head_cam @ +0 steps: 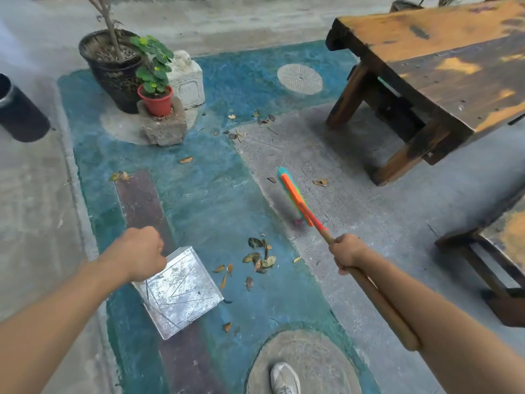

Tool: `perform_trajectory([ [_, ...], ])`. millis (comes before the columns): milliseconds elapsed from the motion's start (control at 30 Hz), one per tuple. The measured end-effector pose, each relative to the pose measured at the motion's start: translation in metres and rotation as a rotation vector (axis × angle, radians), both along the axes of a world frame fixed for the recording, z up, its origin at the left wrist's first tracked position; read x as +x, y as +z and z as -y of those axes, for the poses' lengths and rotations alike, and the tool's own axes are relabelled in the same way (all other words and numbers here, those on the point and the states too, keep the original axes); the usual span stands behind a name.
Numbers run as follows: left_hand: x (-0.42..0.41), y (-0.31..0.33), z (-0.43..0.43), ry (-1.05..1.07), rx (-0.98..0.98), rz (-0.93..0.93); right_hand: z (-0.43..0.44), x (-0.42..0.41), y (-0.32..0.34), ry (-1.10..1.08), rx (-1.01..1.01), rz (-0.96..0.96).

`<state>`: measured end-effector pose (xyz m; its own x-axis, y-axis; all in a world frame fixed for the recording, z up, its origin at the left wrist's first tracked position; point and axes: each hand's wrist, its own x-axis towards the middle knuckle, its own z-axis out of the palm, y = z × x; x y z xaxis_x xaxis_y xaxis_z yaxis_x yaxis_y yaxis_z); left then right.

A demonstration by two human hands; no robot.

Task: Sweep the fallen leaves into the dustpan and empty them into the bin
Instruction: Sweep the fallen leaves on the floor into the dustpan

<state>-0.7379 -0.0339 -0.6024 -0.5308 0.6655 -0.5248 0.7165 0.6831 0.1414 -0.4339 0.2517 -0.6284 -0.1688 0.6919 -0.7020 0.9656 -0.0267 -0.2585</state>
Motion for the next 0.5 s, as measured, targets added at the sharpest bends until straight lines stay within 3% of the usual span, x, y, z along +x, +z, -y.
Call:
perform_trajectory([
  [267, 0.003, -0.048, 0.014, 0.088, -0.071, -0.147, -0.076, -0.001, -0.054, 0.278, 0.101, 0.231],
  [400, 0.006, -0.065, -0.006, 0.169, -0.126, -0.15, -0.09, 0.013, -0.055, 0.602, 0.031, 0.364],
  [500, 0.014, -0.064, -0.027, 0.199, -0.204, -0.171, -0.084, 0.034, -0.042, 0.664, -0.036, 0.343],
])
